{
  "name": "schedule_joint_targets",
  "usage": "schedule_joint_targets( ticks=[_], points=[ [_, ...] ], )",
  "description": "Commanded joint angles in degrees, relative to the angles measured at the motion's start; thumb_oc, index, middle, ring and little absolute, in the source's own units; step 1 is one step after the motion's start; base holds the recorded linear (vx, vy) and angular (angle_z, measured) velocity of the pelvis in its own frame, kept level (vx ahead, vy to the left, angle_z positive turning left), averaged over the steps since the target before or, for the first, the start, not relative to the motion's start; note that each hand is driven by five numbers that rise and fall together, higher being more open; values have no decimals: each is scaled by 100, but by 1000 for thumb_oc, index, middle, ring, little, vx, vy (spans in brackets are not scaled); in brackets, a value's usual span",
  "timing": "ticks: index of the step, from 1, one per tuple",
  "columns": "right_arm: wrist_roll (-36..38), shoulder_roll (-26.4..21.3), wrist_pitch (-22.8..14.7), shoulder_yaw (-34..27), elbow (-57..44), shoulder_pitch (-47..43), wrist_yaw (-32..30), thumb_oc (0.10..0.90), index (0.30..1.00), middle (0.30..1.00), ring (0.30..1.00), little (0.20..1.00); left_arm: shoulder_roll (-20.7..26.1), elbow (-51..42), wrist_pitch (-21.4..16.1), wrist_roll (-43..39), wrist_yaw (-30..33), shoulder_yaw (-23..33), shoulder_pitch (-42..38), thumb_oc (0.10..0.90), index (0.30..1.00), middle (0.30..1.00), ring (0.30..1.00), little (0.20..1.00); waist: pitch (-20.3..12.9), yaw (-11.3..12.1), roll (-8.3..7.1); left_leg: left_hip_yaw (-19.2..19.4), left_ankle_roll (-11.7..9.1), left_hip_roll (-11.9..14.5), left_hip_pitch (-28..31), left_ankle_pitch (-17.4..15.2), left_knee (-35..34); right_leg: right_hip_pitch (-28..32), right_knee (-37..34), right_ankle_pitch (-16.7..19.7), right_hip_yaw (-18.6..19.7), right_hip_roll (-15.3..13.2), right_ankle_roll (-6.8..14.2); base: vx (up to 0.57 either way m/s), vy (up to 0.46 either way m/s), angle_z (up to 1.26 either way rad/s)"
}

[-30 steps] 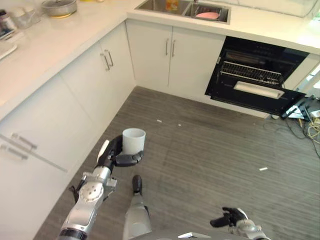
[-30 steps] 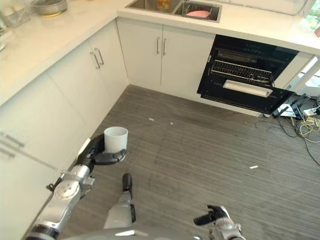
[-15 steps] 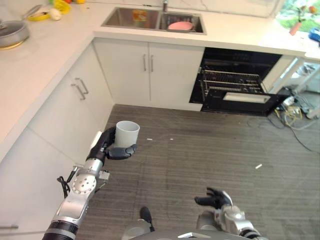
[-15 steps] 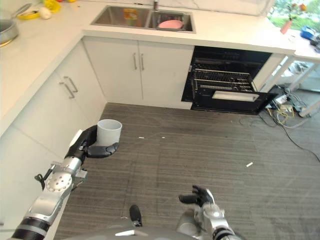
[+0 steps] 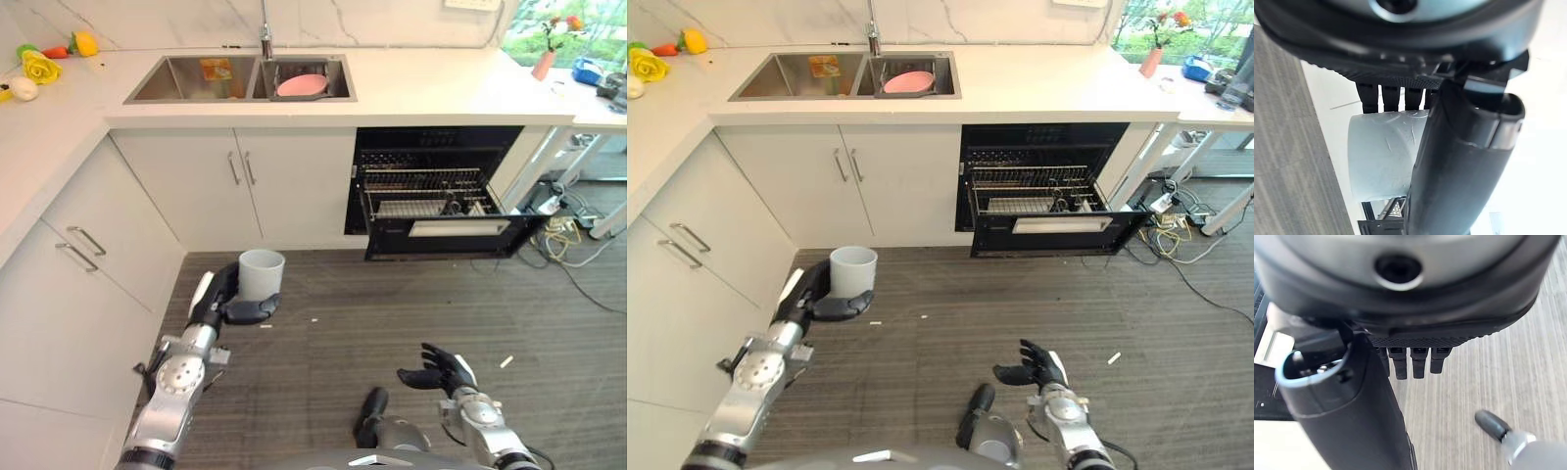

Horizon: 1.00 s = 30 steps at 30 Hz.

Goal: Place the dishes in the dishwasher.

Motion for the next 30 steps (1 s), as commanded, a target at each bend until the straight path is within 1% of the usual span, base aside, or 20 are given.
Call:
schedule_joint_targets(
  ticks=[1,2,3,4,5,7,8,9,10,12,13,14,16,17,22,25,26,27,28,30],
  points=[
    [11,67,-466,-26,-582,-258,19,800,900,900,900,900,568,-753,-693,22,197,159,-421,400,300,300,300,300,-28,14,-185,-487,-55,-52,-820,-378,2111,693,-922,-399,102,-3,1298,285,-274,-20],
    [11,37,-461,-4,-654,-258,3,800,900,900,900,900,597,-784,-694,-39,193,167,-406,400,300,300,300,300,10,55,-181,-581,-157,95,-1128,-177,2788,790,-927,-534,130,113,1161,386,-355,-12],
    [25,5,-496,37,-769,-262,-9,800,900,900,900,900,621,-810,-695,-55,216,168,-397,400,300,300,300,300,100,138,-211,-728,-305,173,-1454,346,3656,952,-937,-676,191,234,981,181,-288,-29],
    [23,-50,-499,49,-995,-219,-12,800,900,900,900,900,654,-862,-691,-129,229,177,-396,400,300,300,300,300,214,190,-233,-985,-479,327,-1906,613,4621,1070,-940,-818,190,367,767,223,-271,-49],
    [43,-96,-514,52,-1075,-218,-28,800,900,900,900,900,651,-845,-710,-156,303,181,-412,400,300,300,300,300,288,238,-306,-992,-552,375,-2164,791,5183,1221,-962,-912,192,380,685,196,-210,-82],
    [11,-141,-495,47,-1205,-221,-62,800,900,900,900,900,647,-823,-717,-176,367,152,-458,400,300,300,300,300,366,265,-338,-1082,-542,484,-2545,787,5474,1303,-973,-995,207,415,628,180,-12,-62],
    [-13,-165,-502,106,-1320,-218,-56,800,900,900,900,900,583,-821,-714,-209,407,145,-469,400,300,300,300,300,398,325,-309,-1133,-356,357,-2822,435,4874,1419,-993,-1067,379,425,697,164,190,-22],
    [-14,-157,-523,109,-1373,-204,-16,800,900,900,900,900,533,-835,-726,-200,385,139,-449,400,300,300,300,300,364,345,-325,-974,-163,305,-2785,410,4277,1399,-993,-961,348,343,774,184,193,-15],
    [-14,-161,-522,111,-1377,-197,-14,800,900,900,900,900,528,-836,-727,-200,384,140,-442,400,300,300,300,300,364,365,-342,-934,-154,280,-2735,423,4220,1405,-993,-957,372,318,785,116,181,-47],
    [-50,-193,-563,139,-1409,-211,-6,800,900,900,900,900,515,-839,-762,-160,356,89,-437,400,300,300,300,300,375,416,-326,-826,-143,615,-2796,345,3261,1491,-993,-1028,494,233,935,244,267,-69],
    [-104,-223,-570,203,-1419,-247,29,800,900,900,900,900,518,-807,-758,-151,387,122,-423,400,300,300,300,300,404,533,-279,-1206,-121,659,-2844,537,2112,1599,-993,-1128,723,244,1013,361,386,-62],
    [-130,-217,-581,252,-1370,-271,51,800,900,900,900,900,507,-789,-771,-168,409,131,-409,400,300,300,300,300,397,578,-196,-1577,-206,674,-2787,756,1465,1648,-993,-1167,882,308,1077,386,396,-65],
    [-142,-217,-611,293,-1314,-306,53,800,900,900,900,900,496,-771,-801,-173,454,150,-370,400,300,300,300,300,427,620,-83,-2060,-386,848,-2767,1283,682,1745,-993,-1256,1108,319,1148,251,293,-97],
    [-117,-226,-616,292,-1325,-296,61,800,900,900,900,900,490,-757,-812,-161,455,170,-364,400,300,300,300,300,440,611,-22,-2116,-455,916,-2773,1434,395,1810,-993,-1323,1191,337,1162,147,167,-121],
    [-108,-244,-642,180,-1449,-152,114,800,900,900,900,900,445,-731,-812,-102,396,161,-361,400,300,300,300,300,295,528,197,-1660,-603,1012,-2545,1636,-167,1911,-993,-1389,1267,272,1346,153,285,-52],
    [-89,-147,-602,68,-1349,-168,82,800,900,900,900,900,476,-666,-799,-107,317,148,-355,400,300,300,300,300,107,500,160,-1589,-502,656,-2375,1453,-170,1864,-982,-1223,1350,-44,1493,157,322,-45],
    [-34,-83,-589,-18,-1391,-178,67,800,900,900,900,900,541,-690,-797,-112,296,153,-376,400,300,300,300,300,75,490,119,-1502,-423,533,-2327,1389,-151,1833,-860,-1198,1399,-179,1544,166,505,-40],
    [47,10,-607,-181,-1511,-191,39,800,900,900,900,900,674,-711,-800,-89,298,180,-490,400,300,300,300,300,63,501,40,-1308,-156,299,-2227,1176,-84,1588,-245,-1295,1542,-482,1652,160,525,-45],
    [42,44,-603,-239,-1580,-184,48,800,900,900,900,900,714,-717,-787,-46,308,194,-531,400,300,300,300,300,86,477,22,-1225,-42,185,-2128,1069,-72,1466,131,-1341,1602,-592,1690,155,547,-55],
    [-22,21,-619,-384,-1813,-233,-4,800,900,900,900,900,782,-711,-783,45,416,223,-667,400,300,300,300,300,182,402,-11,-1009,210,-14,-1933,909,-63,1027,1056,-1091,1746,-878,1819,96,391,-50]
  ],
)
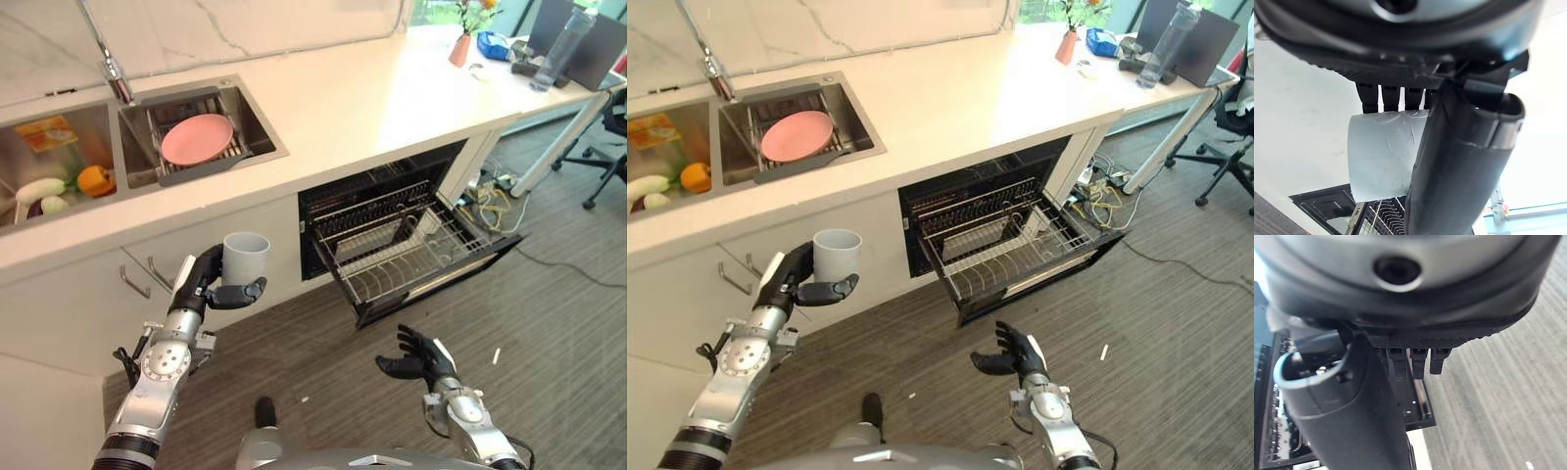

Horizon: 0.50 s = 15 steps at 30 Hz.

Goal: Place the dishes in the dishwasher.

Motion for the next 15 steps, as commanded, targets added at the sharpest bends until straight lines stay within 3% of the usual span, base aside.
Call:
schedule_joint_targets(
  ticks=[1,5,7,10,12,15],
  points=[
    [11,-561,-424,-506,-512,-462,-221,800,900,900,900,900,100,-613,-692,139,179,77,-450,400,300,300,300,300,-230,-48,116,-222,-36,108,15,-520,194,-869,1668,-947,170,-157,379,28,231,-40],
    [10,-608,-455,-716,-816,-426,-312,800,900,900,900,900,180,-584,-685,184,272,92,-656,400,300,300,300,300,-181,-165,77,35,84,-19,376,-744,66,-1367,2159,-745,69,-184,400,93,211,-48],
    [81,-671,-487,-1047,-1093,-278,-472,800,900,900,900,900,103,-509,-675,156,327,40,-893,400,300,300,300,300,-177,-326,7,78,88,-189,561,-927,22,-1444,1051,-760,-116,85,261,204,106,-39],
    [163,-615,-512,-1248,-1271,-113,-528,800,900,900,900,900,84,-476,-658,222,270,32,-954,400,300,300,300,300,-209,-368,-16,130,59,-195,639,-1002,30,-1284,429,-627,-328,97,297,104,-7,-21],
    [161,-611,-550,-1578,-1643,198,-553,800,900,900,900,900,-28,-451,-656,304,228,3,-958,400,300,300,300,300,-370,-469,-89,140,67,-263,676,-1034,22,-1044,-7,-495,-158,226,251,170,-43,5],
    [242,-674,-630,-1677,-2063,252,-461,800,900,900,900,900,-109,-455,-667,312,147,4,-905,400,300,300,300,300,-539,-508,-82,214,25,-243,748,-1069,24,-793,-371,-341,-261,254,290,137,-51,11]
  ],
)
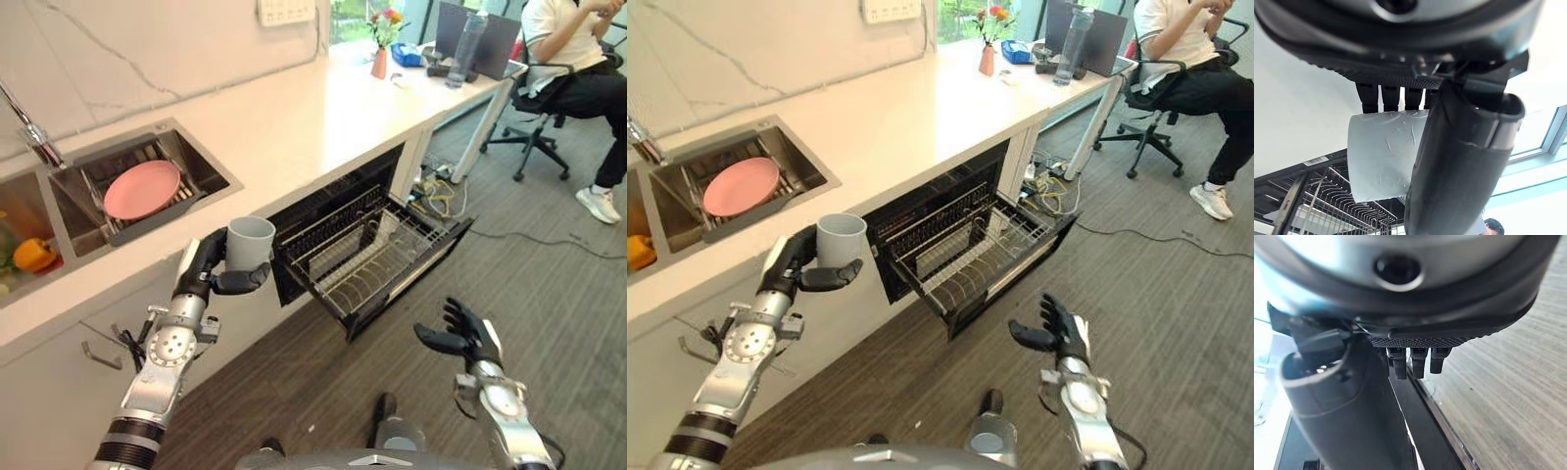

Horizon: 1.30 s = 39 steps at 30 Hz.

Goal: Place the dishes in the dishwasher.

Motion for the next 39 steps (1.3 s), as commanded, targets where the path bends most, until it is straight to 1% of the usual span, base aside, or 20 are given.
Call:
schedule_joint_targets(
  ticks=[1,3,4,5,7,10,11,12,14,19,22,26,27,29,33,37,39],
  points=[
    [174,-436,-652,-297,-1133,-579,49,800,900,900,900,900,176,-522,-630,143,-40,77,-610,400,300,300,300,300,-418,-46,15,-421,83,22,-149,-495,69,420,-363,-452,-105,-103,552,145,-41,-16],
    [293,-524,-725,-251,-1389,-633,192,800,900,900,900,900,152,-524,-629,145,-118,35,-597,400,300,300,300,300,-490,-45,21,-418,58,45,-98,-475,58,550,-529,-431,-84,-40,521,106,-49,-27],
    [335,-557,-783,-203,-1637,-675,254,800,900,900,900,900,137,-530,-624,127,-159,-6,-594,400,300,300,300,300,-511,-29,40,-433,37,75,-70,-507,69,628,-571,-484,-86,-1,517,39,-46,-24],
    [336,-555,-774,-206,-1652,-670,256,800,900,900,900,900,137,-531,-624,127,-160,-3,-596,400,300,300,300,300,-518,-33,30,-434,38,65,-92,-466,58,608,-580,-459,-90,-7,504,48,-42,-28],
    [730,-549,-882,-14,-2189,-767,502,800,900,900,900,900,52,-505,-610,40,-256,-183,-658,400,300,300,300,300,-593,2,72,-441,-30,138,-74,-438,58,703,-657,-522,-165,34,476,73,-51,-21],
    [1065,-482,-883,249,-2451,-887,668,800,900,900,900,900,-53,-399,-570,-96,-325,-385,-773,400,300,300,300,300,-633,11,109,-424,-92,202,-55,-420,58,757,-658,-583,-215,53,474,58,-27,8],
    [1074,-484,-878,246,-2456,-885,673,800,900,900,900,900,-52,-392,-573,-98,-324,-386,-780,400,300,300,300,300,-632,7,111,-429,-95,206,-57,-419,58,759,-658,-585,-221,57,472,21,-27,24],
    [1530,-387,-831,537,-2541,-982,744,800,900,900,900,900,-124,-279,-529,-186,-308,-552,-955,400,300,300,300,300,-631,2,123,-426,-126,242,-74,-382,58,756,-658,-597,-222,74,462,14,-36,22],
    [2146,-295,-704,859,-2549,-988,946,800,900,900,900,900,-196,-110,-482,-171,-256,-734,-1167,400,300,300,300,300,-636,-6,118,-407,-157,270,-79,-355,58,753,-658,-601,-232,85,451,28,-44,18],
    [3228,-303,-447,1512,-2827,-1005,1230,800,900,900,900,900,-292,211,-356,285,-49,-1181,-1808,400,300,300,300,300,-635,-78,103,-345,-201,297,-73,-327,58,718,-658,-591,-184,118,440,24,-26,7],
    [3450,-380,-342,1768,-2936,-1043,1277,800,900,900,900,900,-325,377,-338,587,124,-1433,-2182,400,300,300,300,300,-640,-135,109,-293,-199,285,-80,-330,58,680,-658,-581,-124,129,448,9,0,-2],
    [3786,-352,-357,1957,-2974,-1156,1242,800,900,900,900,900,-397,479,-330,878,283,-1762,-2536,400,300,300,300,300,-632,-162,111,-258,-179,255,-77,-358,95,632,-658,-557,-41,131,450,27,2,-10],
    [3786,-352,-357,1956,-2974,-1157,1242,800,900,900,900,900,-397,481,-330,878,284,-1763,-2538,400,300,300,300,300,-631,-160,111,-257,-179,255,-77,-358,95,632,-658,-557,-39,131,450,11,-4,-9],
    [3934,-320,-357,2118,-2990,-1315,1157,800,900,900,900,900,-489,493,-317,1015,320,-2001,-2727,400,300,300,300,300,-605,-153,94,-252,-164,247,-97,-399,207,621,-658,-547,13,126,443,-2,-13,-10],
    [3972,-251,-381,2247,-2946,-1514,1032,800,900,900,900,900,-590,514,-307,1098,354,-2172,-2815,400,300,300,300,300,-599,-143,86,-227,-161,256,-138,-434,298,620,-658,-555,37,125,432,-5,-6,-3],
    [4017,-27,-467,2409,-2976,-1811,840,800,900,900,900,900,-741,601,-280,1175,421,-2404,-2883,400,300,300,300,300,-629,-143,124,-187,-169,261,-78,-387,176,620,-658,-559,13,136,438,0,0,0],
    [4036,3,-489,2444,-2984,-1849,824,800,900,900,900,900,-752,622,-282,1184,439,-2440,-2896,400,300,300,300,300,-627,-141,126,-192,-171,259,-72,-371,147,619,-658,-556,6,139,438,0,0,0]
  ],
)
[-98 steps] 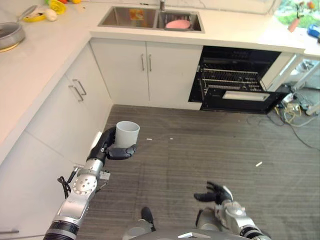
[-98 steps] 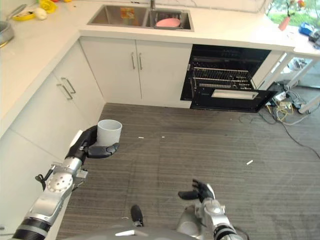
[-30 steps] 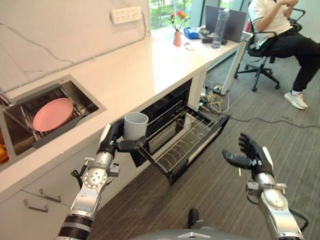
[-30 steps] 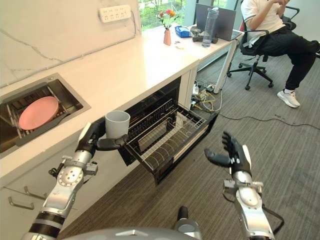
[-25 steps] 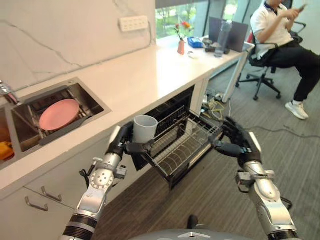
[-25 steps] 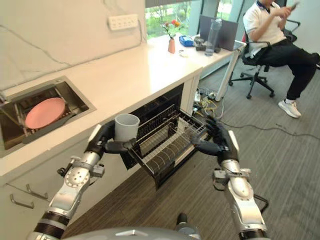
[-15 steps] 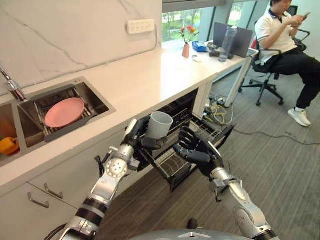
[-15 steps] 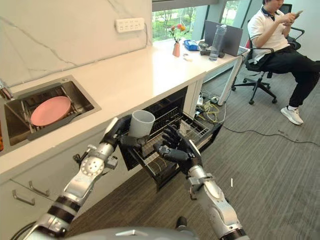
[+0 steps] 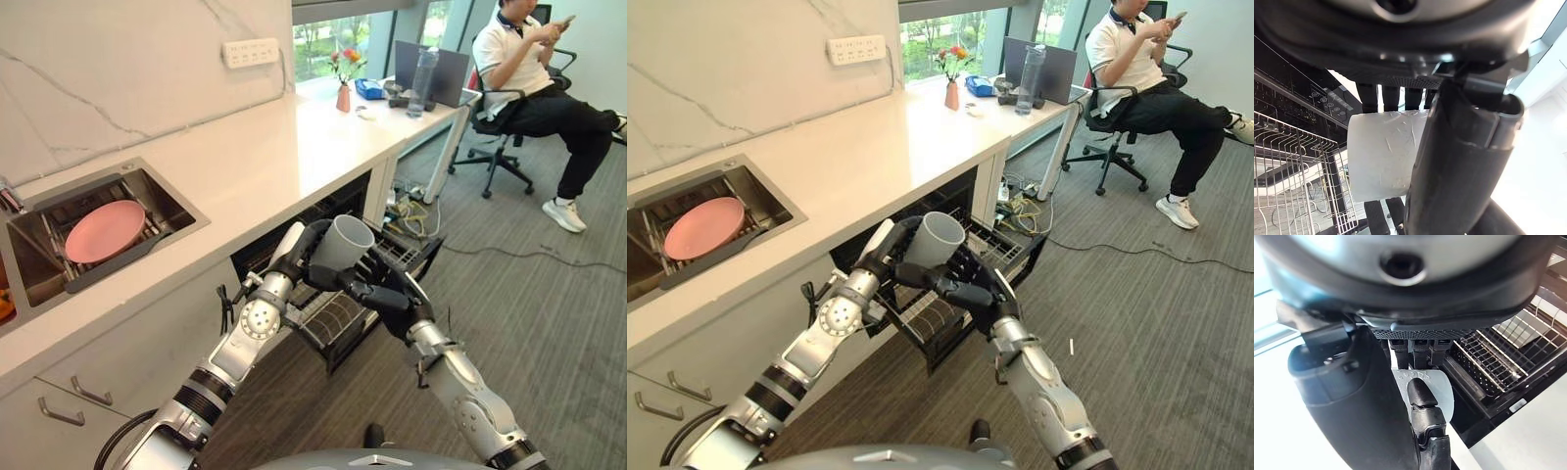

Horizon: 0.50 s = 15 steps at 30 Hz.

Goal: Place the dishes in the dishwasher.

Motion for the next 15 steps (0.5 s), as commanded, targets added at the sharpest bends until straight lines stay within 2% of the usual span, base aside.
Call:
schedule_joint_targets(
  ticks=[1,5,10,15],
  points=[
    [288,370,-624,-33,-955,-1061,137,800,900,900,900,900,-98,71,-466,174,238,-297,-1233,400,300,300,300,300,59,124,30,-137,137,-172,-120,-301,120,327,94,-749,-90,-461,791,0,0,0],
    [367,503,-772,67,-948,-1198,-20,800,900,900,900,900,-128,127,-455,222,351,-376,-1235,400,300,300,300,300,83,157,27,-178,135,-169,-142,-288,97,320,94,-725,-136,-475,789,0,0,0],
    [332,640,-791,181,-925,-1252,-346,800,900,900,900,900,-117,89,-387,384,466,-447,-1219,400,300,300,300,300,76,188,39,-197,138,-181,-141,-299,56,327,94,-710,-150,-481,790,0,0,0],
    [587,917,-737,527,-825,-1568,-658,800,900,900,900,900,-251,421,-250,723,712,-723,-1521,400,300,300,300,300,104,241,37,-251,144,-200,-194,-292,56,318,94,-647,-173,-496,782,-2,0,2]
  ],
)
